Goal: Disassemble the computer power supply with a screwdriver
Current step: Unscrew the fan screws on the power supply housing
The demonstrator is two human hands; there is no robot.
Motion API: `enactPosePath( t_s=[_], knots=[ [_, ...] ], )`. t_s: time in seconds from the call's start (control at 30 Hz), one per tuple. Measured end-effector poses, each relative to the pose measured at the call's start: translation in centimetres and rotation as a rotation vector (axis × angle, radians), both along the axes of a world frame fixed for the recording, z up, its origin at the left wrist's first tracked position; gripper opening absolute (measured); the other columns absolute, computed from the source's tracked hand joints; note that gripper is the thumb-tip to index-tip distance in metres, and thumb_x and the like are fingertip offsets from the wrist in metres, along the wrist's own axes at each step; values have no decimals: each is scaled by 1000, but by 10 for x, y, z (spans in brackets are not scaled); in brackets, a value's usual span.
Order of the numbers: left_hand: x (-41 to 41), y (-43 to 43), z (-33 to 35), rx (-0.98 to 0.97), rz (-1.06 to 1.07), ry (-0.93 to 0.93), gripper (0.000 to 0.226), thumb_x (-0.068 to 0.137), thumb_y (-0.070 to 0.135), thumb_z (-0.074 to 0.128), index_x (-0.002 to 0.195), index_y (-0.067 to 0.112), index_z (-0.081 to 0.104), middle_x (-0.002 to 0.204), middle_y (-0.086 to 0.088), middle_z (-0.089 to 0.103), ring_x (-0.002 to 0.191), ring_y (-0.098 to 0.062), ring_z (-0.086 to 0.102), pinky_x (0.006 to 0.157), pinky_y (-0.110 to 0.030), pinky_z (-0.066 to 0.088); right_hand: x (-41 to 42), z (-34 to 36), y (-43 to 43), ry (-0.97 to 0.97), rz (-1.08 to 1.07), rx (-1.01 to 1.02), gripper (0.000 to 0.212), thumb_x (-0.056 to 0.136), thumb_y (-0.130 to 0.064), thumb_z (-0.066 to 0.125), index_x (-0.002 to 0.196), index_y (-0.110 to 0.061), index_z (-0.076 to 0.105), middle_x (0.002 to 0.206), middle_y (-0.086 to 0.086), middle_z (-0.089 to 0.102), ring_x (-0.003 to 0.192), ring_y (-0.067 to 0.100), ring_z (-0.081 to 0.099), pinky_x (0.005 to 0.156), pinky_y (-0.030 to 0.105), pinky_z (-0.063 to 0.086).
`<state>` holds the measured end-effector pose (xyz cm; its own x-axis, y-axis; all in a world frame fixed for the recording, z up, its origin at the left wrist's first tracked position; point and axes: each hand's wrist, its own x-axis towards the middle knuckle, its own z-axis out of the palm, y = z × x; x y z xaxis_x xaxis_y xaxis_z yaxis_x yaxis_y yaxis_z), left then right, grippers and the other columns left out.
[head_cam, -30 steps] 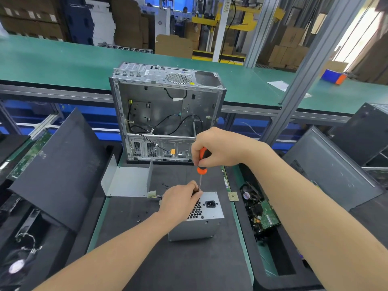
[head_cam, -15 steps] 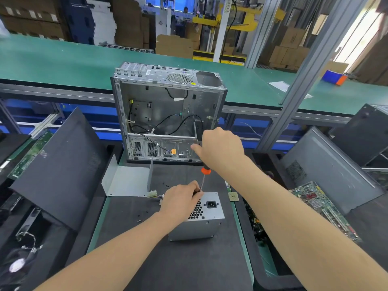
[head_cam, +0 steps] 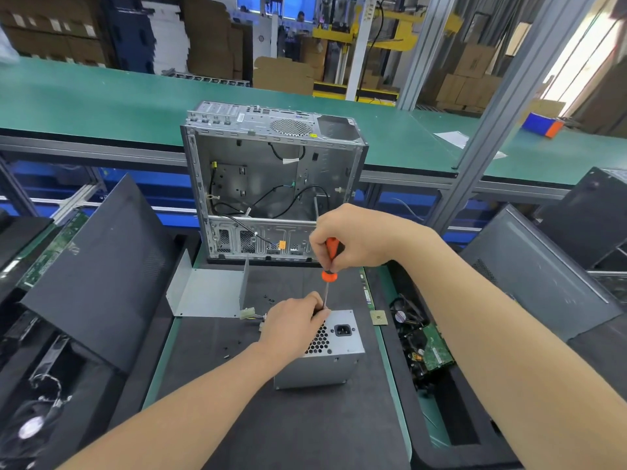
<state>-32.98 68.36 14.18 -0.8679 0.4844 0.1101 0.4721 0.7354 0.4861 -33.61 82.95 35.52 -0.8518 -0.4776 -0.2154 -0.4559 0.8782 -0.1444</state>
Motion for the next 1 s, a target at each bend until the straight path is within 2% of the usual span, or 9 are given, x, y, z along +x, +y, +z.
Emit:
enactPosePath(
  t_s=[0.1,0.17,0.23,0.37,0.57,0.7,0.83,0.93,1.0],
  knots=[
    [0,0,1,-9,-5,5,24,108,47,43,94,29,46,81,3,71,81,-23,66,73,-40,53,4,-7,-5,85,-61,-29,9,86,-30,74,86,-24,68,86,-10,66,86,12,62,77,39,56],
    [0,0,2,-20,-9,8,24,108,48,42,96,28,47,82,4,72,81,-22,67,74,-40,55,6,-19,-13,267,-227,33,43,91,-60,63,76,-20,56,75,-4,59,69,18,59,58,38,51],
    [-1,0,1,-28,-9,15,24,108,49,42,98,28,49,82,4,72,80,-21,67,75,-40,55,10,-29,-25,492,-418,171,62,95,-73,45,66,-18,40,63,0,47,51,18,43,44,28,32],
    [-1,0,0,-23,-8,14,24,108,49,43,100,29,51,81,5,71,79,-19,67,75,-39,56,10,-37,-32,484,-570,238,59,101,-58,50,65,-16,31,61,3,43,47,20,39,42,27,31],
    [-1,0,-1,-5,-3,-3,24,108,49,44,101,29,54,84,6,73,81,-18,68,75,-39,56,8,-23,-22,253,-293,80,15,96,-23,65,85,-14,59,77,3,63,71,25,63,48,27,38],
    [-1,0,-2,-19,1,2,24,108,49,44,99,28,53,88,6,75,84,-20,69,74,-39,55,7,-8,-10,93,-86,10,8,89,-18,74,87,-21,67,85,-11,64,88,15,62,73,32,52],
    [-1,0,-2,-25,1,3,24,108,49,44,99,28,53,92,7,76,86,-19,70,74,-38,55,6,0,-3,21,-17,7,25,79,-6,77,92,-27,70,93,-13,65,92,13,61,76,32,53],
    [-1,1,-1,-32,-3,12,24,108,49,43,101,28,53,96,7,77,85,-18,69,76,-38,56,9,-1,-4,5,10,-25,24,81,-11,77,97,-27,69,94,-10,66,90,11,58,77,33,52],
    [-1,1,0,-29,-4,13,25,108,48,42,101,27,53,97,8,77,86,-19,69,77,-40,55,12,-6,-9,72,-64,-25,15,87,-33,75,96,-24,66,92,-6,63,89,14,56,74,36,52]
  ],
)
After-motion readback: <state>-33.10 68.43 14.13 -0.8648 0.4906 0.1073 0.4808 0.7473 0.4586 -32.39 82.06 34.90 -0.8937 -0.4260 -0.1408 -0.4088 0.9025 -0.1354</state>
